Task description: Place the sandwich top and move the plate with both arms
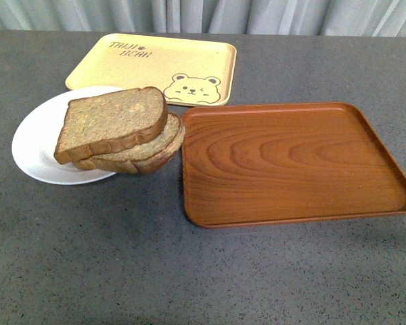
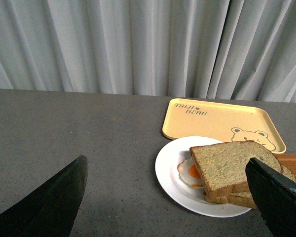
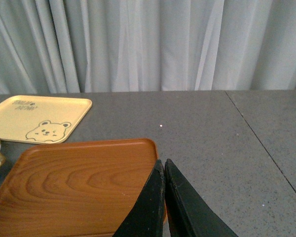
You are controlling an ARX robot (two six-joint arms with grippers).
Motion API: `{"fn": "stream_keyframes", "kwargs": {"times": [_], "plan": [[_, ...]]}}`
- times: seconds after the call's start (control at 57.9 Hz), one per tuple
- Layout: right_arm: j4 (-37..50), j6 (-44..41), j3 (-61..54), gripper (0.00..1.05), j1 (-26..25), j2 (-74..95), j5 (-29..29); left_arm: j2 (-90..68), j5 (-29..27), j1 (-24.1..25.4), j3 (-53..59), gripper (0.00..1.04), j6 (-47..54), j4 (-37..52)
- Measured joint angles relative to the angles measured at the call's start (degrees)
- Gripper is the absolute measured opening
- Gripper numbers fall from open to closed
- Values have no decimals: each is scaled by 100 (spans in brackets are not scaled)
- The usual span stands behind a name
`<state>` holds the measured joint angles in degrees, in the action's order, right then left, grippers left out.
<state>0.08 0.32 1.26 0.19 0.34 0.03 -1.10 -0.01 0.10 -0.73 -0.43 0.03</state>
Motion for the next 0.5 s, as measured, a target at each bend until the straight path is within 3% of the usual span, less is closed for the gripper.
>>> {"fn": "stream_keyframes", "kwargs": {"times": [0.069, 0.138, 0.156, 0.173, 0.242, 0.294, 0.398, 0.501], "plan": [[0, -11, 0, 3, 0, 0, 2, 0, 0, 0, 0, 96, -2, 0], [0, -11, 0, 21, 0, 0, 0, 0, 0, 0, 0, 96, -2, 0], [0, -9, 0, 24, 0, 0, 0, -52, 192, 42, -22, 96, -107, -70], [0, -9, 0, 28, 0, 0, 2, -258, 942, 254, -192, 96, -424, -487], [0, -11, 0, 42, 0, 0, -11, -1390, 2439, 654, -671, 96, -1320, -835], [0, -9, 0, 50, 2, -4, -7, -2273, 3032, 662, -929, 96, -2083, -417], [0, -11, 0, 75, 0, -7, -4, -4752, 3200, 844, -1626, 96, -3088, 1322], [0, -11, 0, 94, 0, -7, -2, -6363, 3003, 1060, -2057, 96, -3491, 2341]]}}
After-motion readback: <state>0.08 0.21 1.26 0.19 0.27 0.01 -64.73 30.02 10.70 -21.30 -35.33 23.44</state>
